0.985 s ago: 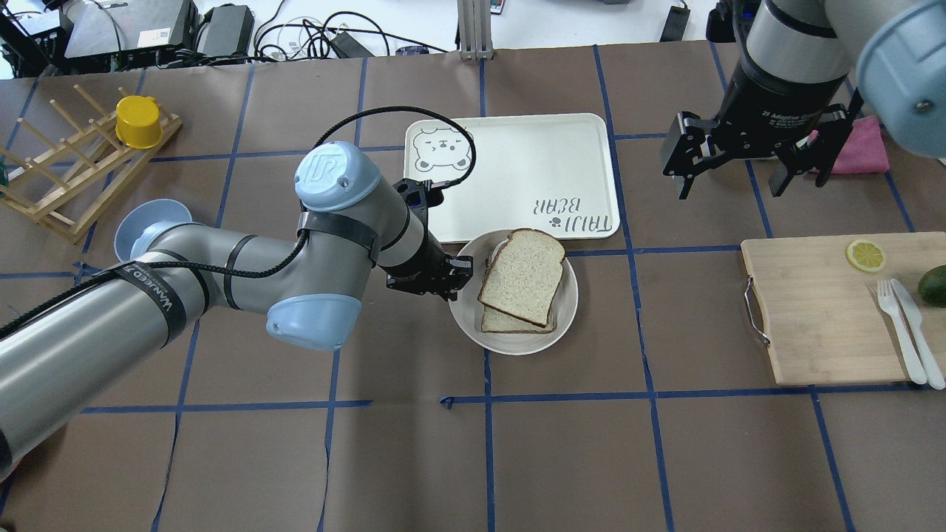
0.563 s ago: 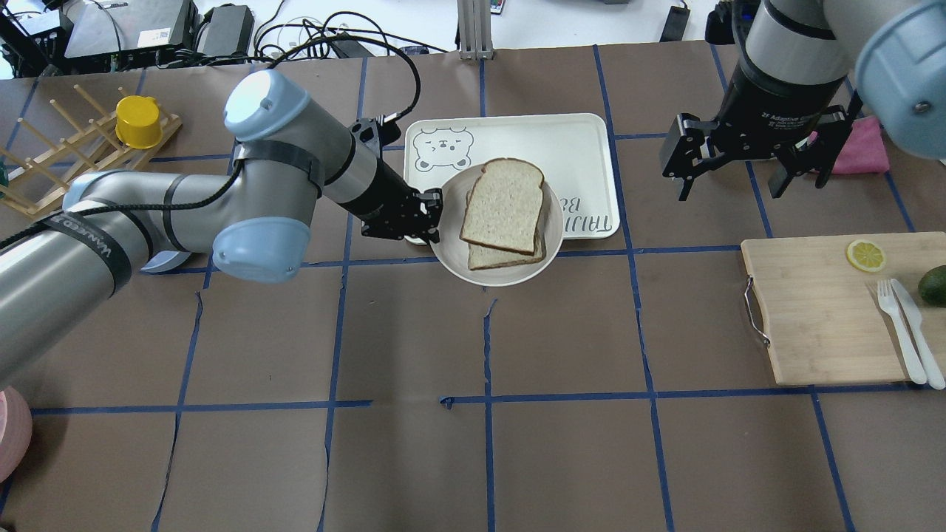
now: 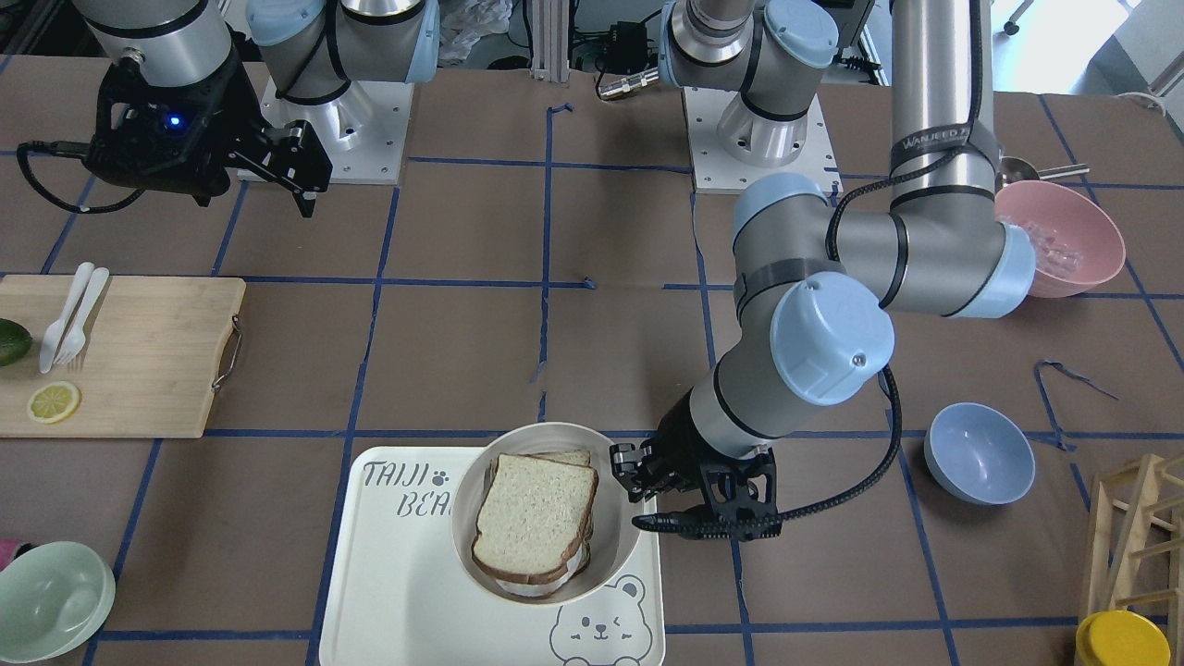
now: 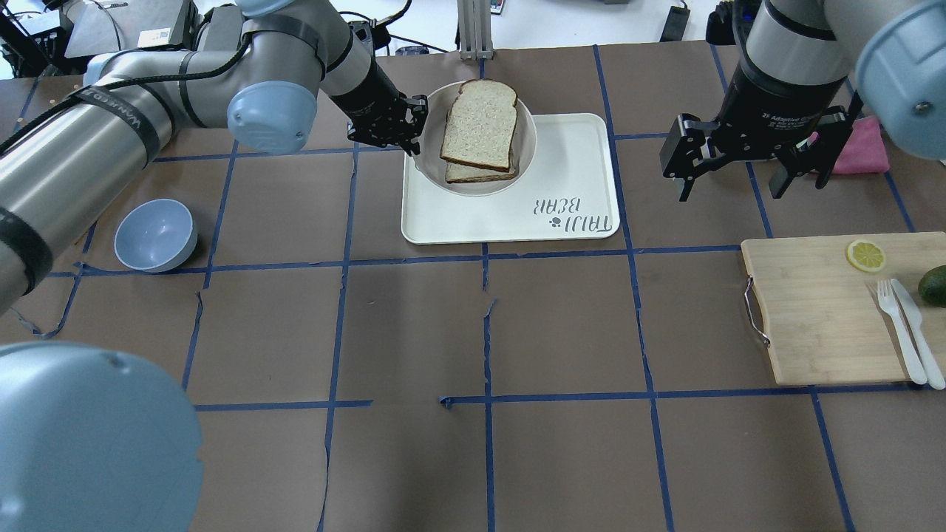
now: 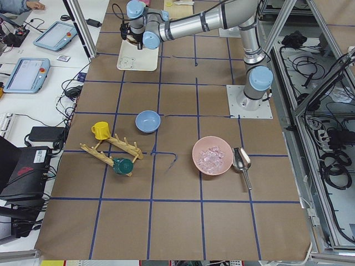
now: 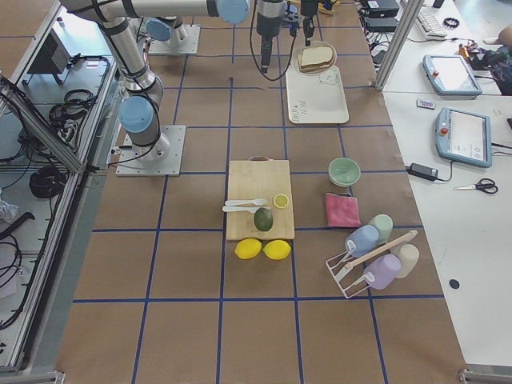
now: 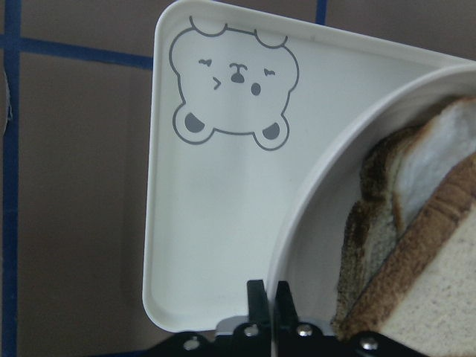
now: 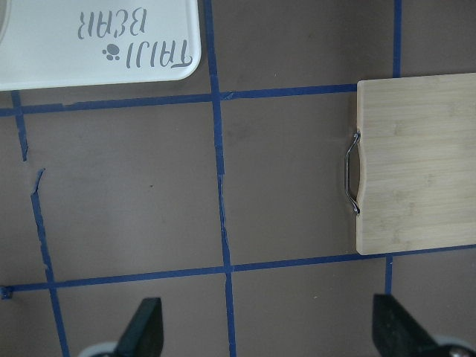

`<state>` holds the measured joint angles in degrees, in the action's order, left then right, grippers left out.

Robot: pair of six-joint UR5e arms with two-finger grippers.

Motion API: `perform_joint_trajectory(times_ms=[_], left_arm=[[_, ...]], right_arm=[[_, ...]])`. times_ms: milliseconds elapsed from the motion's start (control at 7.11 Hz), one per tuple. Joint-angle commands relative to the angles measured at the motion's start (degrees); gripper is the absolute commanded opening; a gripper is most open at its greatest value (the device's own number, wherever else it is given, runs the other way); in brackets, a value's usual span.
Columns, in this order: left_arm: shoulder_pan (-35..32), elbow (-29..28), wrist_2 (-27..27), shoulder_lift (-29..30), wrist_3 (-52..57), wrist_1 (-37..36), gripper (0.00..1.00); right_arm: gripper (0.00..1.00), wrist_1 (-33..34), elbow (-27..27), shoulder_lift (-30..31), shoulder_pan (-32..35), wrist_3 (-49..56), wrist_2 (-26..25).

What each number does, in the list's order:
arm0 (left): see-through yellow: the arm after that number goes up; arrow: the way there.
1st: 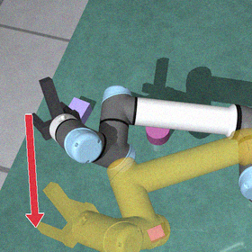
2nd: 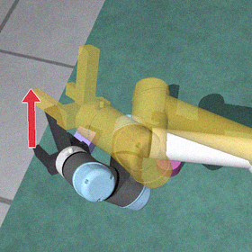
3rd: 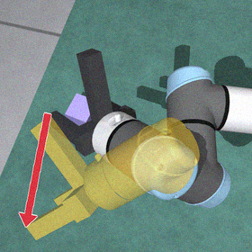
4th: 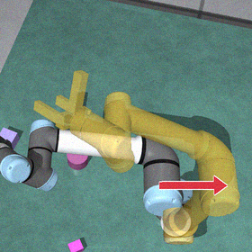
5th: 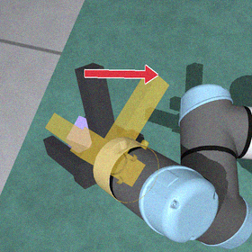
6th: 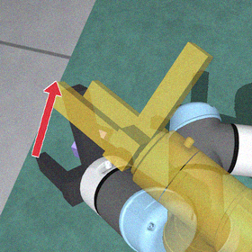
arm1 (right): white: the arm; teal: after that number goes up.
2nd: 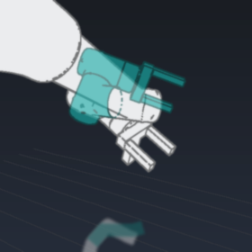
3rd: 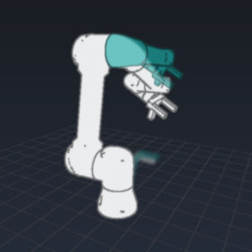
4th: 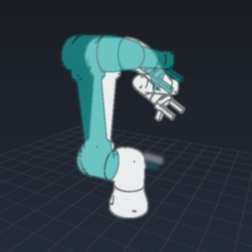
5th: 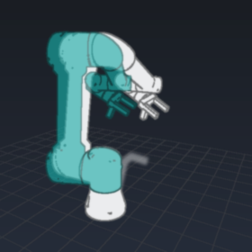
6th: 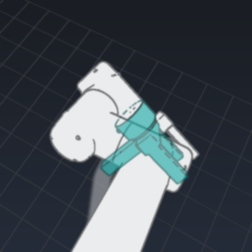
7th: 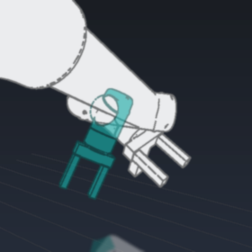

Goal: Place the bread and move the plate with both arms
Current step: 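Slide the plate with the left gripper onto the bear-printed tray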

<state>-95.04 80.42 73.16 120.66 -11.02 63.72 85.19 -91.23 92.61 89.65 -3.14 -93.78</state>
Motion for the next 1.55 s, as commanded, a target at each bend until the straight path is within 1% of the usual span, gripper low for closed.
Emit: perform_joint_trajectory(times_ms=[0, 141, 422, 563, 704, 1126, 1266, 1407], left_arm=[[-0.1, -3.9, -0.8, 6.9, -0.7, -0.6, 0.00], [-0.7, -3.6, -0.9, 8.4, -0.9, -1.4, 0.00], [-1.3, -2.6, -1.0, 8.8, -2.7, -2.1, 0.00], [-1.3, -2.2, -1.1, 9.0, -2.7, -2.2, 0.00], [-1.5, -2.0, -2.4, 9.5, -2.7, -2.2, 0.00], [-1.8, -1.5, -2.5, 9.5, -2.5, -2.3, 0.00], [-1.9, -0.7, -2.6, 9.6, -2.6, -2.3, 0.06], [-1.9, -0.4, -2.5, 9.3, -2.6, -2.3, 0.29]], right_arm=[[1.00, 0.1, 0.1, 0.0, 0.0, 0.0, 0.0], [1.00, 0.1, 0.0, 0.0, 0.0, 0.0, -0.1], [1.00, 0.1, 0.0, 0.0, 0.0, 0.0, 0.0], [1.00, 0.1, 0.0, 0.0, 0.0, 0.1, 0.0], [1.00, 0.1, 0.1, 0.0, 0.0, 0.0, 0.0], [1.00, 0.1, 0.1, 0.0, 0.0, 0.1, 0.0], [1.00, 0.1, 0.0, -0.1, 0.0, 0.1, -0.1], [1.00, 0.1, 0.0, 0.0, 0.0, 0.0, -0.1]])
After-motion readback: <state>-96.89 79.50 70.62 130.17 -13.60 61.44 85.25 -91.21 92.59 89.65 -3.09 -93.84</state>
